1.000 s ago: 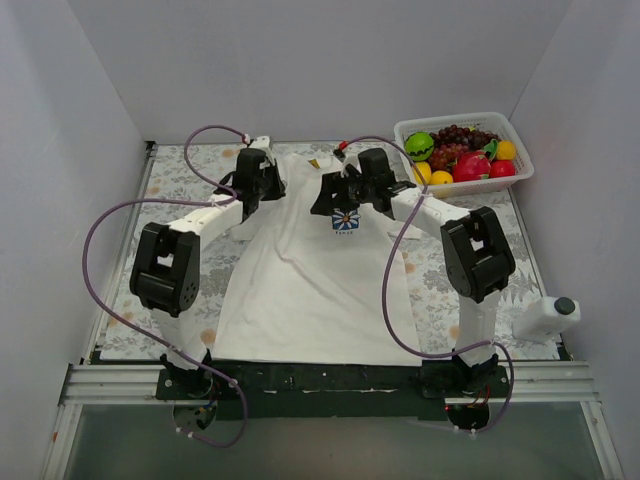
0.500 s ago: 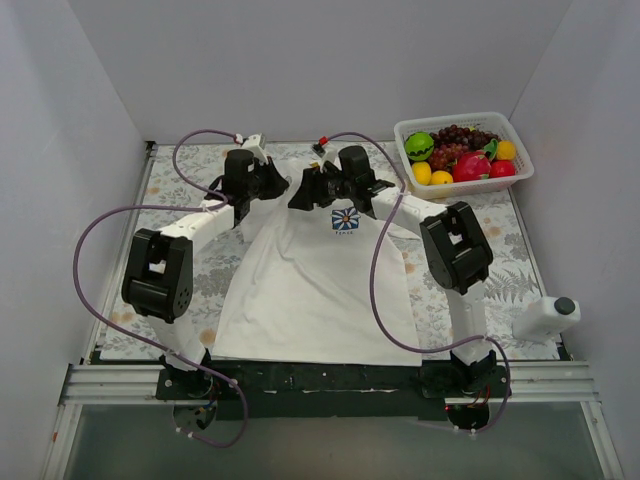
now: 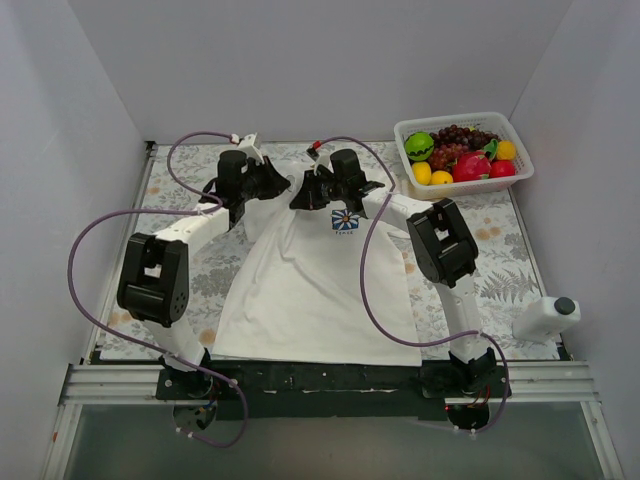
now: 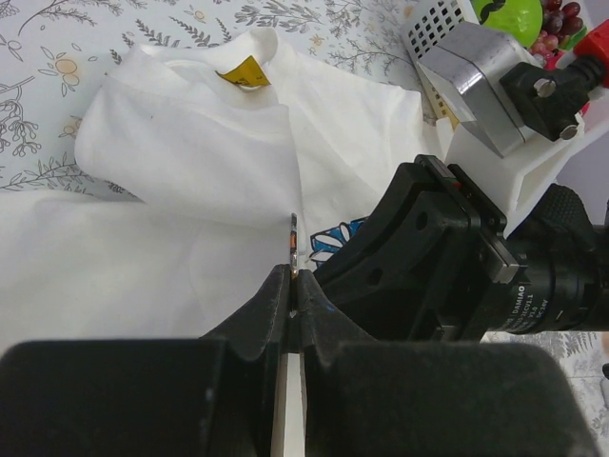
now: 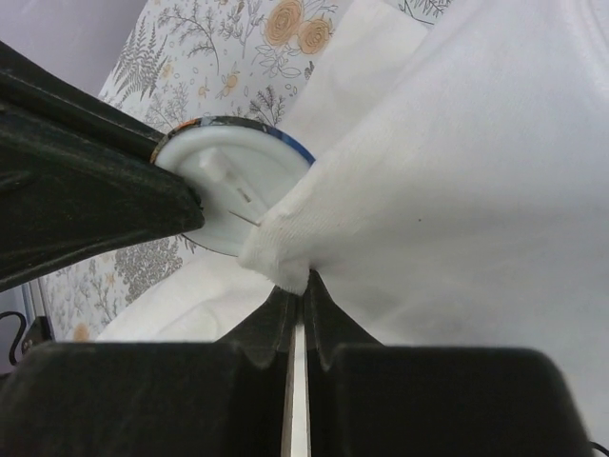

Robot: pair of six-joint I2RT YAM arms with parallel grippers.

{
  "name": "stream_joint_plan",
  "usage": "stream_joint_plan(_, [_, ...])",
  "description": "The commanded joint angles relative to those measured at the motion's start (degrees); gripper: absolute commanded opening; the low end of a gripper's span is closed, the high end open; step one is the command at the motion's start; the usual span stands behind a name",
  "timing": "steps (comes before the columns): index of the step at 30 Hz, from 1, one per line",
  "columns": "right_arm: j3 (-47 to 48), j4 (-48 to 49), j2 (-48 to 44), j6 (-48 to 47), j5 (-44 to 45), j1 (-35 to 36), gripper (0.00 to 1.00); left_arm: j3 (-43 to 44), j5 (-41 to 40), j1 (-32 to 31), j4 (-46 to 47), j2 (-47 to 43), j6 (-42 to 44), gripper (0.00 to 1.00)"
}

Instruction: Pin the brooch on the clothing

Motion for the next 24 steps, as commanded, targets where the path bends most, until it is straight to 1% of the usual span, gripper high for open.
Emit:
stream_joint_plan(1, [0.7,0.9,-1.0,-0.7,0.3,0.3,0.04,-0.8,3.2,0.7,4.0,-4.8,-1.2,0.0])
stream_joint_plan(11, [-1.4,-0.8,-3.1,-4.1,-0.2,0.3,0.03,-3.8,9.0,3.0,9.6,-6.6,-3.5,0.0])
stream_joint_plan(14, [-2.1,-1.0,-4.8,-5.7,-1.0,0.3,0.07,-3.7,10.6,3.9,9.0,-6.6,-3.7,0.0])
stream_joint_plan(16, [-2.9,-0.7,-6.6,-6.9,-1.3,0.3,0.2,-3.1,10.8,4.2,7.4,-6.3,-2.2,0.0])
stream_joint_plan(17, [-4.6,-0.3,-8.9,-8.3,-1.0,0.2,0.27,-3.1,11.1,4.5,6.4,-6.2,-1.5,0.0])
stream_joint_plan(18, [-5.6,0.1,-10.5,-9.0,-0.6,0.2,0.4,-2.9,11.4,4.6,5.8,-6.2,-1.0,0.0])
stream_joint_plan(19, [-7.0,1.2,-12.2,-9.8,-0.2,0.1,0.48,-2.9,11.7,4.8,5.3,-6.3,0.4,0.0])
stream_joint_plan(20, [-9.8,2.1,-15.9,-11.8,0.9,-0.2,0.56,-2.9,12.1,4.8,4.3,-6.4,1.3,0.0])
stream_joint_plan(21, [-11.7,3.0,-17.7,-12.7,1.3,-0.3,0.69,-2.6,12.8,4.8,3.6,-6.5,2.2,0.0])
stream_joint_plan(23, [-14.8,6.9,-23.1,-15.1,1.2,-1.3,0.79,-2.4,13.9,4.9,1.5,-6.6,5.5,0.0])
stream_joint_plan(24, [-18.1,8.4,-24.7,-15.8,0.2,-1.8,0.85,-2.2,14.9,5.0,0.7,-6.6,6.7,0.0])
